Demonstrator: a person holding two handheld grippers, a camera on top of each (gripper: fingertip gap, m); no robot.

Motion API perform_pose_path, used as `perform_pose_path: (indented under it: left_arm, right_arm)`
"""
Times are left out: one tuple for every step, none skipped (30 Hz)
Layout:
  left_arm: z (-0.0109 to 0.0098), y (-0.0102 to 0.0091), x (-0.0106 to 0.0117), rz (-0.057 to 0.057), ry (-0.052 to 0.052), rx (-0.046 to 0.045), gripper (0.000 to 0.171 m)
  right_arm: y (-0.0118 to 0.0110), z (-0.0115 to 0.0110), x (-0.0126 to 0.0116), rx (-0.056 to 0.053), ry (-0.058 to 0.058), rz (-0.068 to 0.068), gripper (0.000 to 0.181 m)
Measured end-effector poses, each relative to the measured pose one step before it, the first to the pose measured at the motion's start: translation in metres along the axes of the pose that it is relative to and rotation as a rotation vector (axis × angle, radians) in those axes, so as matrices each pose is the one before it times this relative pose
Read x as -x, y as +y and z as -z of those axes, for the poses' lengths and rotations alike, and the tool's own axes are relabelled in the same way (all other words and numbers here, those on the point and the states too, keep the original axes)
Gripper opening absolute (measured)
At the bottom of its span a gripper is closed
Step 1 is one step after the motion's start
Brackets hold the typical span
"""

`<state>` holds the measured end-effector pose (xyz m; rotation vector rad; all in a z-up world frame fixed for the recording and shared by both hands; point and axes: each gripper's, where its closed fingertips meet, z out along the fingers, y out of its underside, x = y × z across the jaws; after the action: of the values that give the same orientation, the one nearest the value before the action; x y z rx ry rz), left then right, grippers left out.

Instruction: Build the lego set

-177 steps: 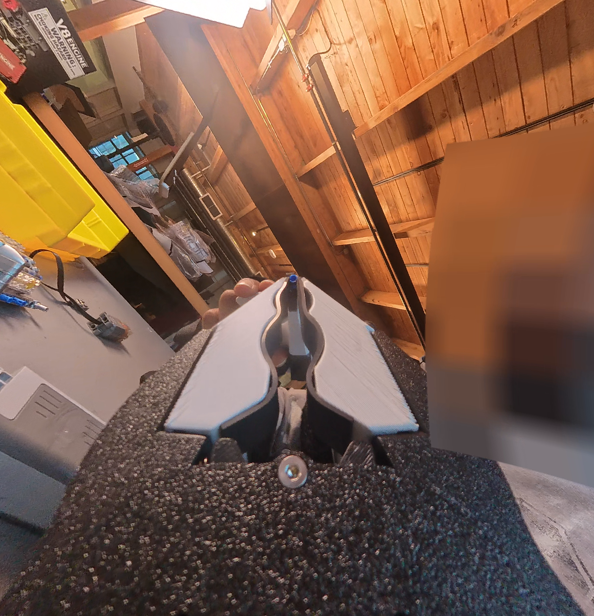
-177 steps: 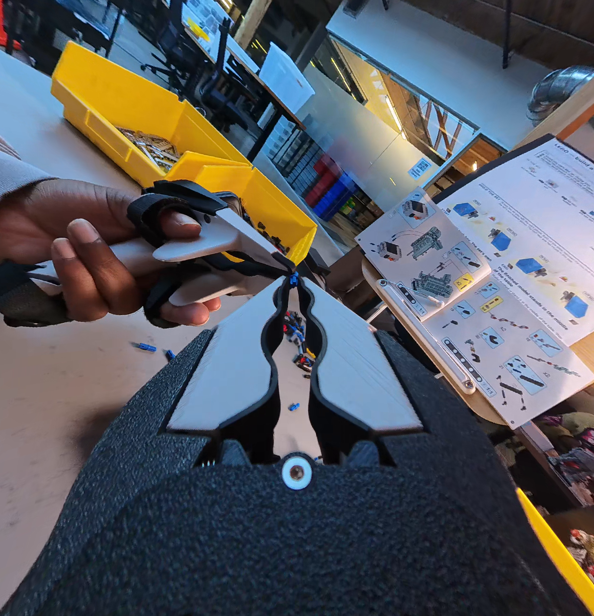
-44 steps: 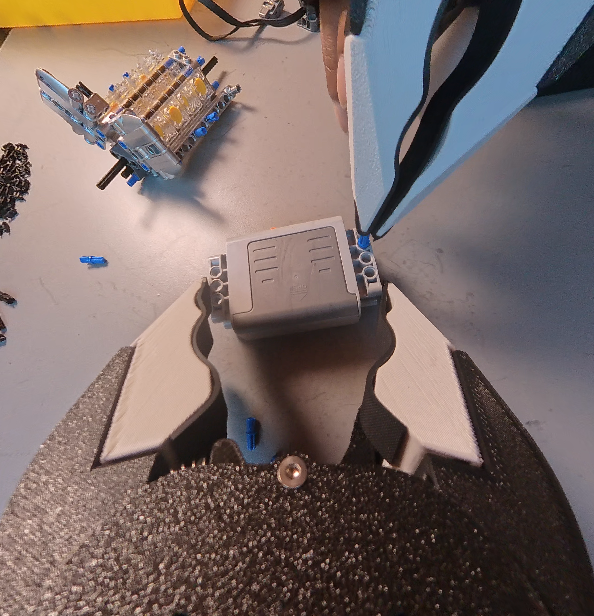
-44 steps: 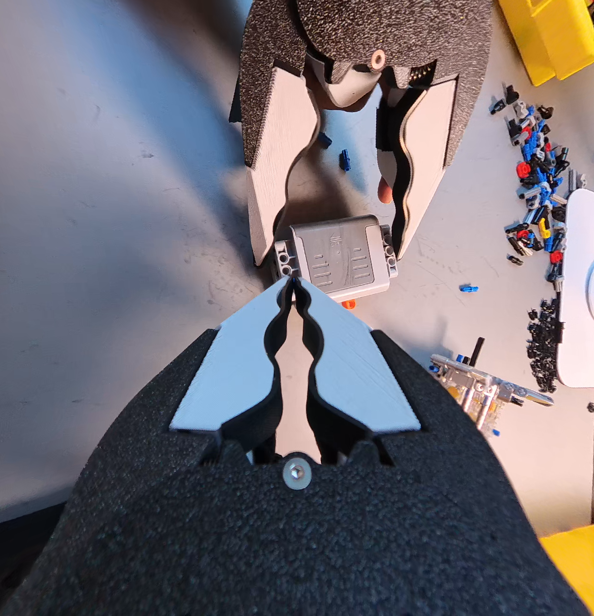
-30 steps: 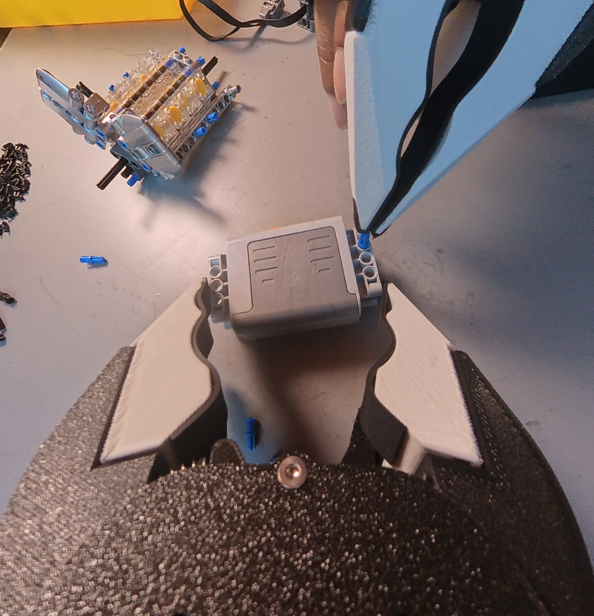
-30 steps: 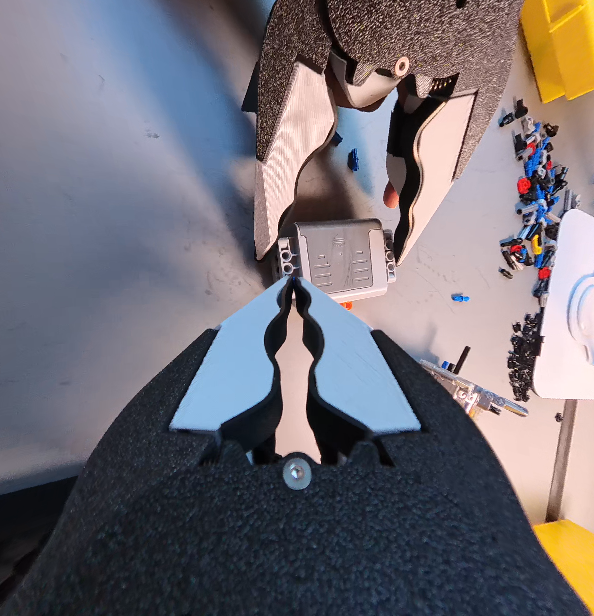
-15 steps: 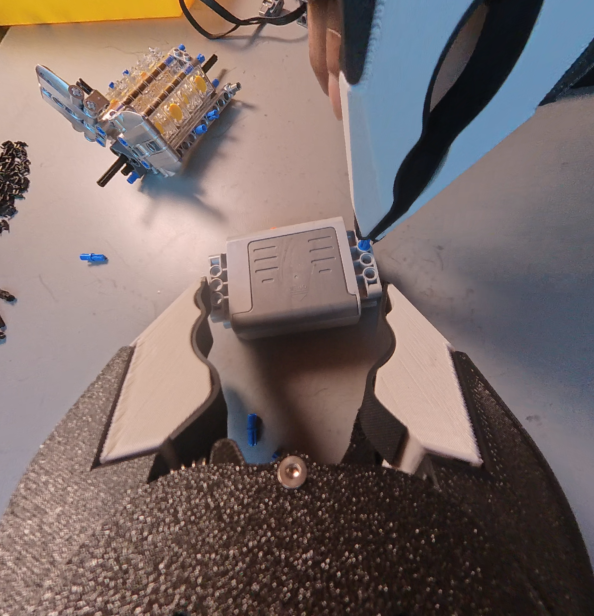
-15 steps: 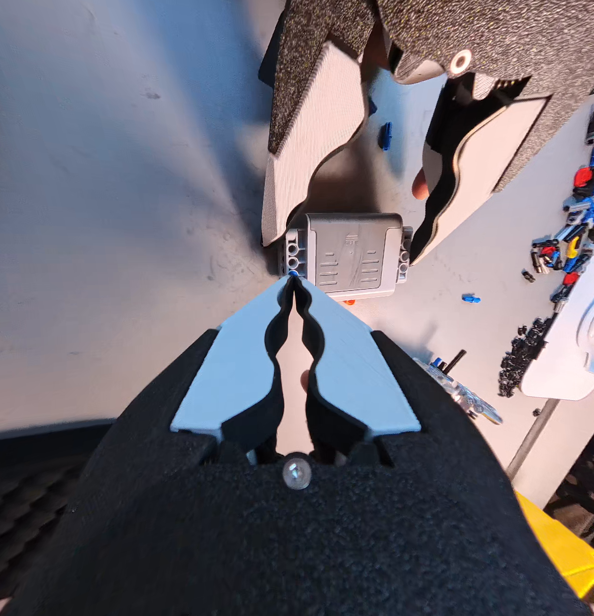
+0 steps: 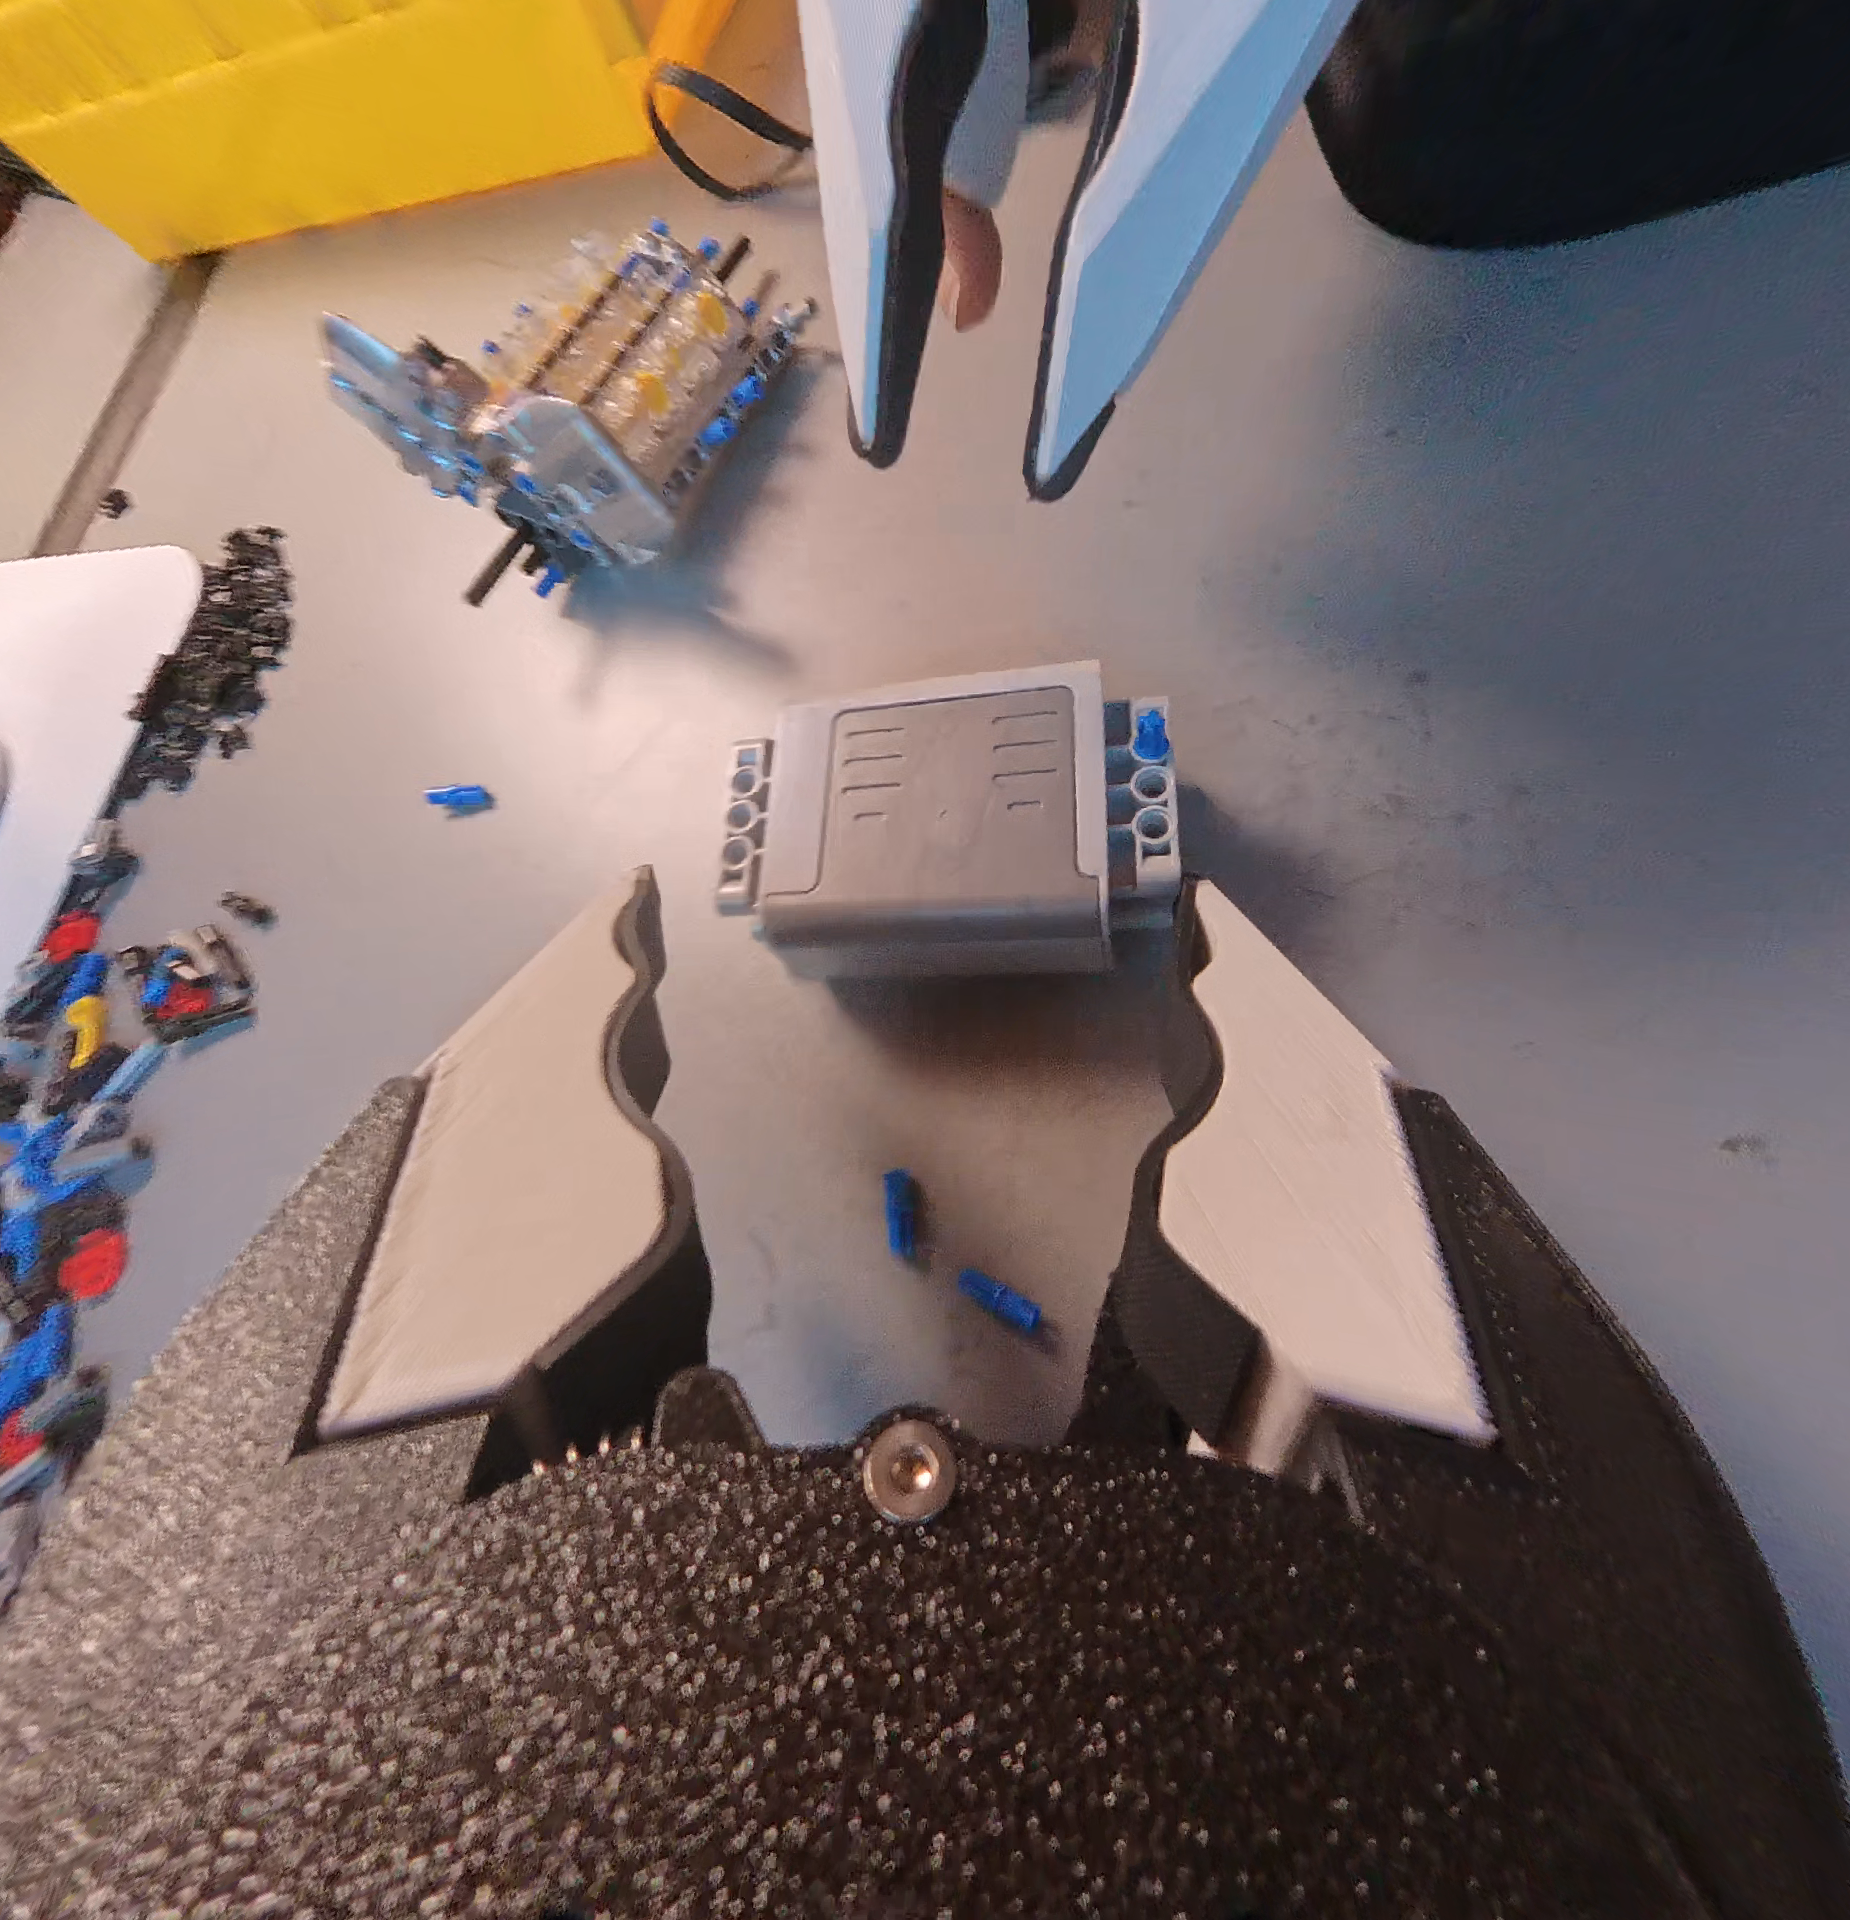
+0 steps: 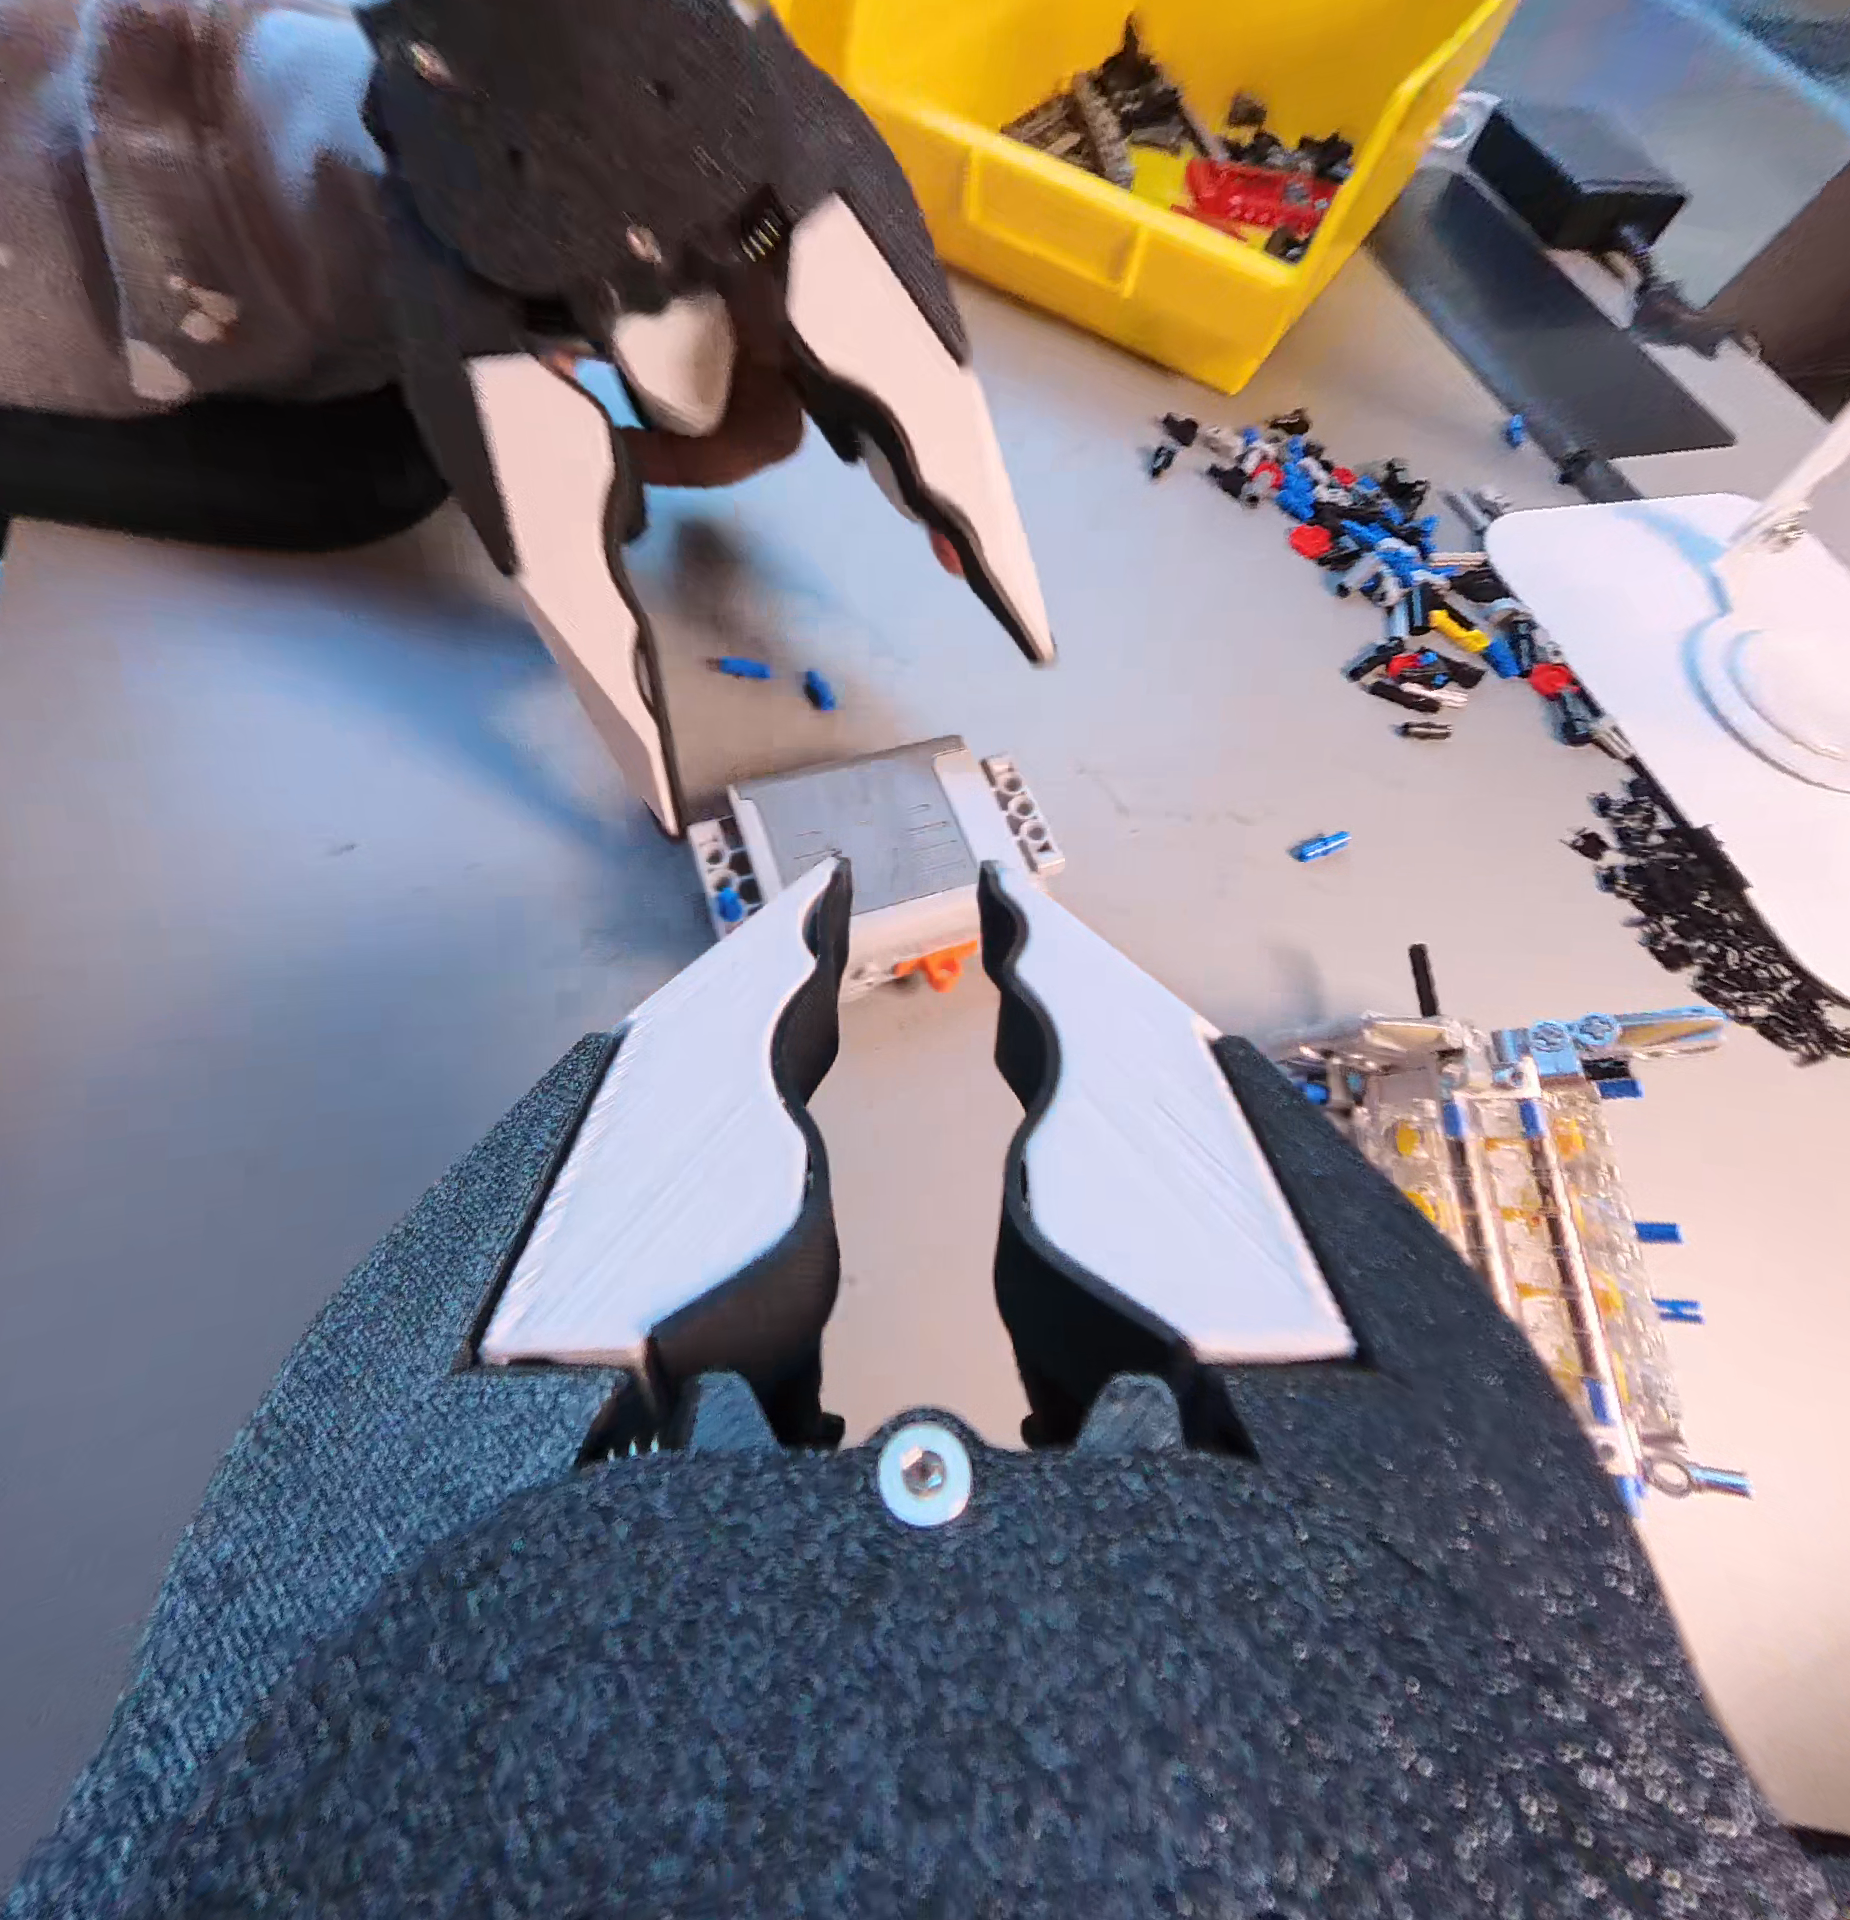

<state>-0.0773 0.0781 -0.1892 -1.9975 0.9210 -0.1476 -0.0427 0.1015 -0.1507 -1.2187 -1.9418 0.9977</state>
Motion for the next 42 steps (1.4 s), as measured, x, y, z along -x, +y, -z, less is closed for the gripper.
perform_pose_path:
  left_arm:
    - [0.01194, -0.00272, 0.00773, 0.0257, -0.0326, -0.03536, 0.096]
    - [0.01293, -0.0028, 0.01034, 0.0361, -0.0448, -0.03929, 0.092]
    - [0.01257, -0.00159, 0.01087, 0.0407, -0.0434, -0.03334, 0.089]
    - [0.01129, 0.00066, 0.00989, 0.04, -0.0337, -0.02141, 0.086]
    - [0.00941, 0.003, 0.00844, 0.0374, -0.0242, -0.00968, 0.082]
    - [0.00687, 0.0051, 0.00641, 0.0322, -0.0147, 0.00086, 0.073]
    - [0.00394, 0.0064, 0.00383, 0.0225, -0.0054, 0.01058, 0.068]
    - [0.00122, 0.00693, 0.00112, 0.0102, 0.0026, 0.02088, 0.064]
    - [-0.00076, 0.0067, -0.00121, -0.0029, 0.0075, 0.02789, 0.062]
    - [-0.0021, 0.00547, -0.00197, -0.0114, 0.0072, 0.03018, 0.059]
    - [-0.00292, 0.00438, -0.00276, -0.0114, 0.0093, 0.02965, 0.054]
    - [-0.00348, 0.00373, -0.00343, -0.0074, 0.0134, 0.02539, 0.047]
    - [-0.00373, 0.00328, -0.00397, -0.0052, 0.017, 0.02084, 0.042]
    - [-0.00349, 0.00321, -0.00398, -0.0043, 0.0183, 0.01877, 0.037]
    - [-0.00321, 0.00279, -0.00352, -0.0029, 0.0159, 0.01638, 0.032]
    - [-0.0026, 0.00189, -0.00314, -0.0009, 0.0149, 0.01218, 0.031]
    - [-0.00209, 0.00068, -0.00279, 0.0017, 0.014, 0.00635, 0.03]
    - [-0.00193, -0.0003, -0.00192, 0.0032, 0.0094, 0.00186, 0.029]
    - [-0.00178, -0.00023, -0.00151, 0.0026, 0.0076, 0.0027, 0.029]
    - [-0.00179, 0.00051, -0.0017, 0.0005, 0.0089, 0.00568, 0.027]
    - [-0.00172, 0.00059, -0.00128, -0.0005, 0.0055, 0.00631, 0.026]
    - [-0.00176, 0.00107, -0.00093, -0.0012, 0.0023, 0.00814, 0.024]
    - [-0.00143, 0.00157, -0.00086, -0.003, 0.0014, 0.01146, 0.022]
    - [-0.00121, 0.00159, -0.00034, -0.0042, -0.0018, 0.01131, 0.02]
    - [-0.00088, 0.001, -0.00038, -0.004, -0.0013, 0.00697, 0.019]
    - [-0.00077, 0.00054, -0.00053, -0.0027, 0.0021, 0.00448, 0.018]
    - [-0.00065, 0.00075, -0.00043, -0.0011, 0.0027, 0.00549, 0.017]
    - [-0.00062, 0.00038, -0.00033, -0.0004, 0.0039, 0.00335, 0.015]
    - [-0.00029, -0.00004, -0.00032, -0.0001, 0.0049, 0.00076, 0.014]
    - [-0.00026, 0.00016, -0.0005, 0.0, 0.0057, 0.0013, 0.013]
    - [-0.00015, 0.00008, -0.00085, -0.0004, 0.0064, 0.00115, 0.011]
    - [-0.00014, 0.00006, -0.0008, -0.0006, 0.0052, 0.0009, 0.007]
    - [-0.0002, 0.00005, -0.0004, 0.001, 0.0014, 0.00152, 0.006]
    - [-0.00006, 0.00003, 0.00014, 0.0053, -0.0015, 0.0026, 0.004]
    - [-0.00003, -0.00007, 0.00009, 0.0079, -0.0005, 0.00263, 0.004]
    - [-0.00001, 0.00004, 0.00012, 0.0074, 0.0002, 0.00192, 0.004]
    - [0.0, -0.00012, 0.0002, 0.0062, -0.0003, 0.00165, 0.004]
    - [-0.00015, -0.00013, 0.00019, 0.0042, -0.002, 0.00184, 0.004]
    - [-0.00006, -0.00034, 0.00065, 0.0014, -0.0057, 0.00001, 0.003]
    - [0.00036, -0.00187, 0.00074, 0.0028, -0.0048, -0.00972, 0.003]
    - [0.00148, -0.00486, -0.00051, 0.0111, 0.0072, -0.02874, 0.003]
    - [0.00297, -0.0089, -0.00169, 0.0225, 0.0184, -0.05276, 0.003]
  right_arm:
    - [-0.00228, -0.00203, -0.00472, -0.0238, 0.0111, -0.0063, 0.026]
    - [-0.00477, -0.00171, -0.00462, -0.0305, 0.0138, -0.001, 0.03]
    - [-0.00652, -0.00167, -0.00501, -0.0365, 0.0186, 0.0057, 0.035]
    - [-0.00662, -0.00194, -0.0055, -0.0374, 0.0205, 0.0083, 0.037]
    - [-0.00565, -0.00232, -0.00646, -0.0357, 0.0264, 0.0065, 0.038]
    - [-0.00293, -0.0027, -0.00704, -0.0251, 0.0315, 0.0074, 0.039]
    - [0.0006, -0.00235, -0.00645, -0.0083, 0.0344, 0.0094, 0.039]
    - [0.00238, -0.00129, -0.00268, 0.0035, 0.0182, 0.0116, 0.039]
    - [0.00249, 0.00002, 0.00055, 0.0033, 0.0052, 0.017, 0.039]
    - [0.00183, 0.00116, 0.00126, -0.003, 0.0046, 0.0178, 0.038]
    - [0.00162, 0.00174, 0.00123, -0.0053, 0.0047, 0.0117, 0.036]
    - [0.00209, 0.00166, 0.00136, -0.0024, 0.0005, 0.003, 0.032]
    - [0.00226, 0.00148, 0.00149, 0.0005, -0.0031, -0.0027, 0.028]
    - [0.00222, 0.00144, 0.00199, 0.0033, -0.0085, -0.0033, 0.026]
    - [0.00162, 0.00126, 0.00093, 0.0034, -0.0018, -0.0001, 0.025]
    - [0.00063, 0.00131, -0.00044, -0.0001, 0.0068, 0.0049, 0.024]
    - [0.00025, 0.00096, -0.00054, -0.0005, 0.0061, 0.0069, 0.023]
    - [0.00022, 0.00045, -0.00059, 0.0005, 0.0047, 0.0037, 0.022]
    - [0.00047, -0.00008, -0.00034, 0.0026, 0.0024, 0.0015, 0.022]
    - [0.00091, -0.00033, -0.00033, 0.0052, 0.0018, 0.0022, 0.022]
    - [0.0009, -0.00032, -0.0003, 0.004, 0.0027, 0.0042, 0.022]
    - [0.00043, 0.00001, -0.00026, 0.0013, 0.0034, 0.0043, 0.022]
    - [0.00018, 0.00005, -0.00017, 0.0013, 0.0035, 0.0045, 0.022]
    - [0.00011, 0.00006, -0.00003, 0.0013, 0.0048, 0.0073, 0.022]
    - [0.00069, -0.00013, 0.00012, 0.0047, 0.0066, 0.0137, 0.022]
    - [0.00136, -0.00037, 0.00056, 0.0084, 0.0078, 0.0208, 0.022]
    - [0.00136, -0.0005, 0.00089, 0.009, 0.007, 0.0236, 0.022]
    - [0.00075, -0.00055, 0.00102, 0.0062, 0.005, 0.0205, 0.022]
    - [0.00031, -0.00055, 0.0011, 0.0024, 0.0019, 0.0129, 0.021]
    - [0.00021, -0.00061, 0.00103, 0.0011, -0.0018, 0.0045, 0.021]
    - [0.00051, -0.00055, 0.00085, 0.003, -0.0032, 0.0003, 0.021]
    - [0.00031, -0.00022, -0.00051, 0.0027, 0.0035, 0.0009, 0.021]
    - [-0.00025, 0.0001, -0.0011, -0.0011, 0.0072, -0.0007, 0.021]
    - [-0.0002, 0.00015, -0.00065, -0.0019, 0.0033, -0.0031, 0.021]
    - [-0.0002, 0.00013, -0.00082, -0.0014, 0.0035, -0.0031, 0.021]
    - [-0.00009, -0.00009, -0.00068, 0.0003, 0.0038, -0.002, 0.021]
    - [0.00005, -0.0002, -0.00012, 0.0013, 0.0017, -0.0012, 0.021]
    - [-0.00019, -0.00021, -0.00009, 0.0008, 0.0025, -0.0014, 0.021]
    - [-0.0009, -0.00013, 0.0001, -0.0019, 0.0034, -0.0031, 0.021]
    - [-0.0014, 0.00023, 0.00059, -0.0041, 0.0, -0.0057, 0.021]
    - [-0.00158, 0.00027, 0.00117, -0.0047, -0.0023, -0.0053, 0.021]
    - [-0.00146, 0.00014, 0.00115, -0.0039, -0.0013, -0.002, 0.022]
